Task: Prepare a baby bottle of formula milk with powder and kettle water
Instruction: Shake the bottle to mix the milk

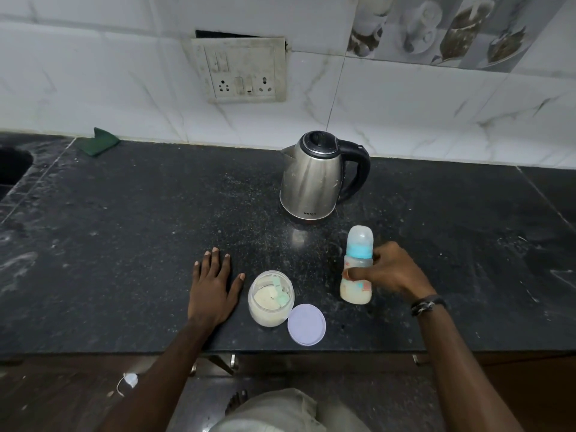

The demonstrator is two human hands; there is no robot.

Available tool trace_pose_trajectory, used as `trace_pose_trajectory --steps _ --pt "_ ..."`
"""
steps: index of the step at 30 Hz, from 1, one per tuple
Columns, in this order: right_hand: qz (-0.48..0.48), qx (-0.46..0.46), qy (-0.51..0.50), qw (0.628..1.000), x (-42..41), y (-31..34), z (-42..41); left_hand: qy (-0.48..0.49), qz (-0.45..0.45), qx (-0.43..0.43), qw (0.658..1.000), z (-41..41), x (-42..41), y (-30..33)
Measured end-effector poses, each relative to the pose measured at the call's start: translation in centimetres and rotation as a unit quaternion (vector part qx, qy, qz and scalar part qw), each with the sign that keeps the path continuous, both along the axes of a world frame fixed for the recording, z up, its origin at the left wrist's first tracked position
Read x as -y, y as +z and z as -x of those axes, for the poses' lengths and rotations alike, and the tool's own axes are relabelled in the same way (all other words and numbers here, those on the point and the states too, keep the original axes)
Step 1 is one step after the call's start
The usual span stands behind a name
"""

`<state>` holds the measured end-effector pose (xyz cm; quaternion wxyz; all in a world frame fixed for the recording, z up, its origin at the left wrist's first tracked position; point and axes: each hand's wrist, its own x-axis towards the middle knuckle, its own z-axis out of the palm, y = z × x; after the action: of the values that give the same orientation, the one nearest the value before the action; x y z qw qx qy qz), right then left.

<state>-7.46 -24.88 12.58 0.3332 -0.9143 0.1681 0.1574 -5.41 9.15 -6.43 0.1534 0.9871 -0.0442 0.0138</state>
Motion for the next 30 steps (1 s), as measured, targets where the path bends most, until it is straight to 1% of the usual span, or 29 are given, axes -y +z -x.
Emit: trace_pose_trajectory --steps 1,2,4,6,8,9,12,13,15,16,17,19,21,22,23,26,29,30 --pt "0.027 0.012 -0.002 1.000 0.03 -0.12 0.07 0.000 -0.001 0.001 1.000 0.01 0.00 0.00" --pt "0.031 0.023 0.000 0.999 0.16 -0.25 0.06 0.000 0.000 0.002 1.000 0.01 -0.03 -0.02" --pt "0.003 0.013 0.003 1.000 0.11 -0.22 -0.02 0.000 0.001 0.002 1.000 -0.04 -0.03 -0.05" --pt "0.001 -0.004 0.004 1.000 -0.05 -0.04 -0.07 0.000 -0.002 0.000 1.000 -0.03 -0.01 -0.05" --pt "0.048 0.015 0.005 0.999 0.08 -0.19 -0.22 0.001 -0.002 0.000 1.000 -0.03 0.00 -0.04" --pt "0.051 0.025 0.005 0.998 0.12 -0.28 -0.22 0.001 -0.002 0.000 1.000 -0.04 -0.02 -0.03" --pt "0.006 0.003 0.005 1.000 0.03 -0.16 -0.40 0.000 0.002 -0.001 1.000 -0.07 -0.04 -0.05" --pt "0.012 0.001 0.004 1.000 0.02 -0.18 -0.45 0.000 0.002 -0.002 1.000 -0.07 -0.02 -0.10" --pt "0.058 0.018 -0.009 0.998 0.25 -0.52 -0.61 0.002 0.004 -0.002 1.000 -0.09 0.01 -0.14" --pt "0.056 0.029 -0.011 0.998 0.32 -0.70 -0.62 0.002 0.005 -0.003 1.000 -0.07 0.04 -0.12" --pt "0.029 0.026 -0.008 0.999 0.24 -0.63 -0.64 0.002 0.006 -0.002 1.000 -0.06 0.05 -0.07" --pt "-0.010 0.002 -0.009 1.000 0.04 -0.42 -0.63 0.002 0.006 -0.002 1.000 -0.03 0.00 -0.03" --pt "0.011 0.007 -0.006 1.000 0.03 -0.52 -0.60 0.003 0.006 -0.002 1.000 -0.02 0.02 0.02" --pt "0.031 0.021 -0.008 0.999 0.12 -0.66 -0.66 0.002 0.006 -0.001 1.000 -0.01 0.04 0.02" --pt "0.031 0.031 -0.009 0.999 0.16 -0.74 -0.62 0.001 0.006 0.000 1.000 0.01 0.05 0.01" --pt "-0.023 0.003 0.000 1.000 0.33 -0.53 -0.75 0.001 0.008 0.000 1.000 0.06 0.00 0.04" --pt "0.035 0.020 -0.005 0.999 0.51 -0.36 -0.79 0.001 0.008 0.000 1.000 0.09 0.05 0.10" --pt "0.037 0.030 -0.011 0.999 0.57 -0.38 -0.84 0.001 0.008 -0.001 1.000 0.10 0.08 0.10"
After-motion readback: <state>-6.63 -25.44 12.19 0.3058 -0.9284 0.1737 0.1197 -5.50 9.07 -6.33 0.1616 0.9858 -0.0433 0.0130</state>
